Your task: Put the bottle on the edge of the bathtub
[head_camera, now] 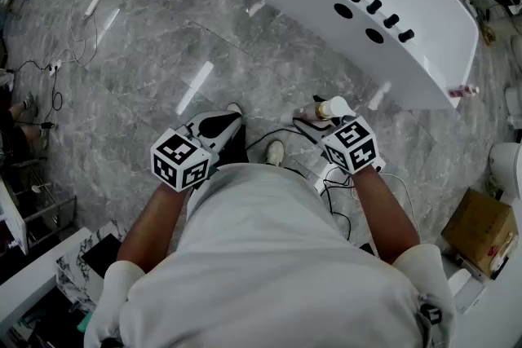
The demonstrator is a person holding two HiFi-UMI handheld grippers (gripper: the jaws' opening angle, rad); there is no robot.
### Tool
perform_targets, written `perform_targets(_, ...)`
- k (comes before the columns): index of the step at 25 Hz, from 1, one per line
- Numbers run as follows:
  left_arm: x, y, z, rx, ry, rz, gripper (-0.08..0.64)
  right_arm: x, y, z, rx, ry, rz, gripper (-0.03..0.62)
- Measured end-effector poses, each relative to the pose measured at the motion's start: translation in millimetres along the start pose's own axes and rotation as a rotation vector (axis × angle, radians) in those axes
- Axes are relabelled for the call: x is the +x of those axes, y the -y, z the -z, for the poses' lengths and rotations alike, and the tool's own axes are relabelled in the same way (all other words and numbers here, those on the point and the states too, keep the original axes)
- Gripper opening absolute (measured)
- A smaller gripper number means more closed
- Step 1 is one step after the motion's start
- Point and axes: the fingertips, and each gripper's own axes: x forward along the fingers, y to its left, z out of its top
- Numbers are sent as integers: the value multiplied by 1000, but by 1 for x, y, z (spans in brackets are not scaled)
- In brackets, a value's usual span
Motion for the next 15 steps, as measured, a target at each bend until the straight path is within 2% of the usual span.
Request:
perform_targets(8,-3,-59,-28,4,43,53,18,45,18,-59,12,-1,37,313)
perform_targets(15,-24,-151,-71,12,72,72,18,111,44,-137,8,-20,85,311)
